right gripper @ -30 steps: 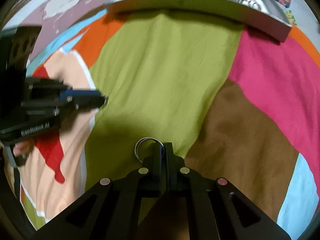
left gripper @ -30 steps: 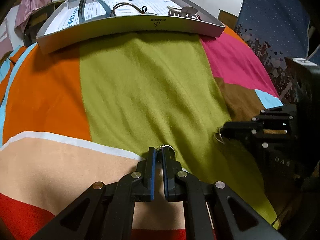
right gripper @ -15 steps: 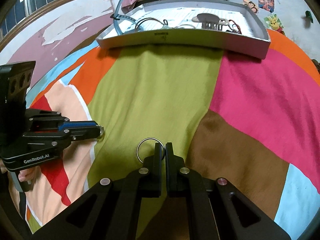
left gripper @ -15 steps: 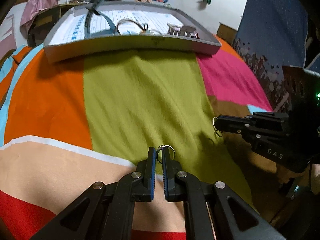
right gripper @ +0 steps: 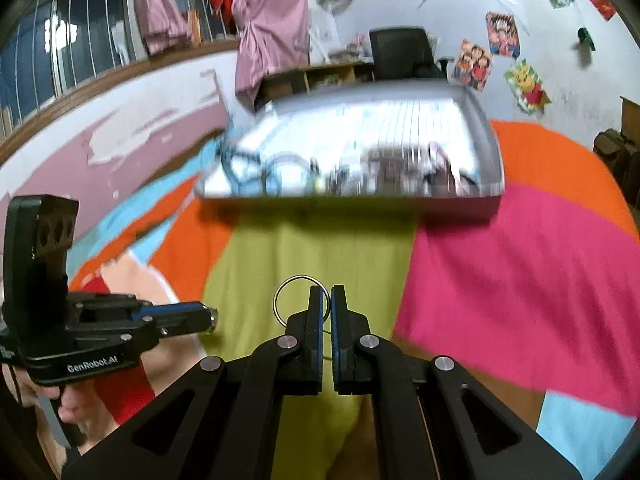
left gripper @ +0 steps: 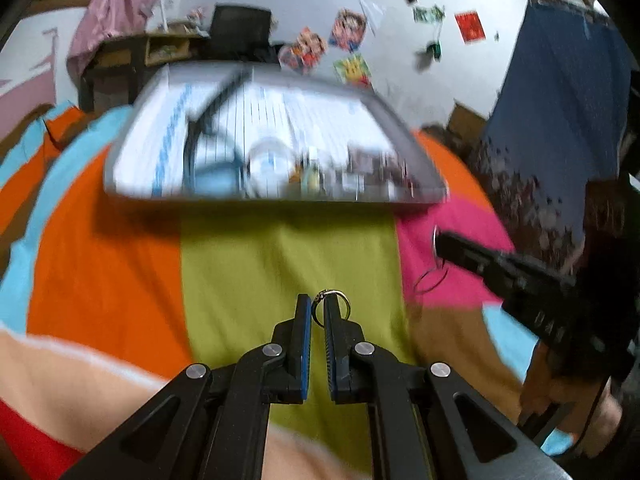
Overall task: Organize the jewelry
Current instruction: 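Carry both rings onto the tray and open both tools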
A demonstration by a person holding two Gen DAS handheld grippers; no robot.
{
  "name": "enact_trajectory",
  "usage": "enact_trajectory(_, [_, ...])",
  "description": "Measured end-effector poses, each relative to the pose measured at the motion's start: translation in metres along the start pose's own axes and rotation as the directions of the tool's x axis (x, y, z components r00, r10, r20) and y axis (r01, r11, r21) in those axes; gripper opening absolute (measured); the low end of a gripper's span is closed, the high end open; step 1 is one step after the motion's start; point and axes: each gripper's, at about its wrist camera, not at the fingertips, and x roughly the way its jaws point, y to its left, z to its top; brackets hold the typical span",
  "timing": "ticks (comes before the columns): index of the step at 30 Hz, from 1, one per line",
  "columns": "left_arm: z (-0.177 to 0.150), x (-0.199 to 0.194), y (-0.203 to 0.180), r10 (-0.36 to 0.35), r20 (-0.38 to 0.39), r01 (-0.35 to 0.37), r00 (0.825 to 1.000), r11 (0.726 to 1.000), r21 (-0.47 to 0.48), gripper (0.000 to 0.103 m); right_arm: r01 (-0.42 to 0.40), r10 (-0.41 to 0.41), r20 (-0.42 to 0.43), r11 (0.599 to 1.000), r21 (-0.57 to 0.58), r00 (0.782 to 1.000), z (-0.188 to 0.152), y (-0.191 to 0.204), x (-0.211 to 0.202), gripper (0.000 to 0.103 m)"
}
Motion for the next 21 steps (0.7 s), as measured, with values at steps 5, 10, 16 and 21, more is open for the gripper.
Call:
enact_trajectory(5, [0.050,0.012,-0.009,0.031,0.086,-0.031,0.996,0.999,-0.012,0.007,0.015,-0.015,0.105,1.000,-0.007,0.994,0.038,-0.008,0.003,0.004])
enact_trajectory(10, [0.087,0.042,-0.012,0.035,0.089,-0.033,0.995,0.999,-0.026,0.007,0.050,-0.056,0.162,0.998,0.040,0.985,0.067,-0.035,0.013,0.004])
enact_trajectory(16, [0.096,0.079,-0.013,0.053,0.039,-0.052,0.998,0.998,-0.033,0.007,0.106,-0.118,0.168,0.991,0.079,0.979,0.080,-0.064,0.033,0.004])
enact_trajectory(21, [0.091,0.096,-0.016,0.068,0.008,-0.067,0.998,0.997,-0.032,0.007,0.136,-0.153,0.153,0.984,0.116,0.976,0.085,-0.085,0.047,0.004])
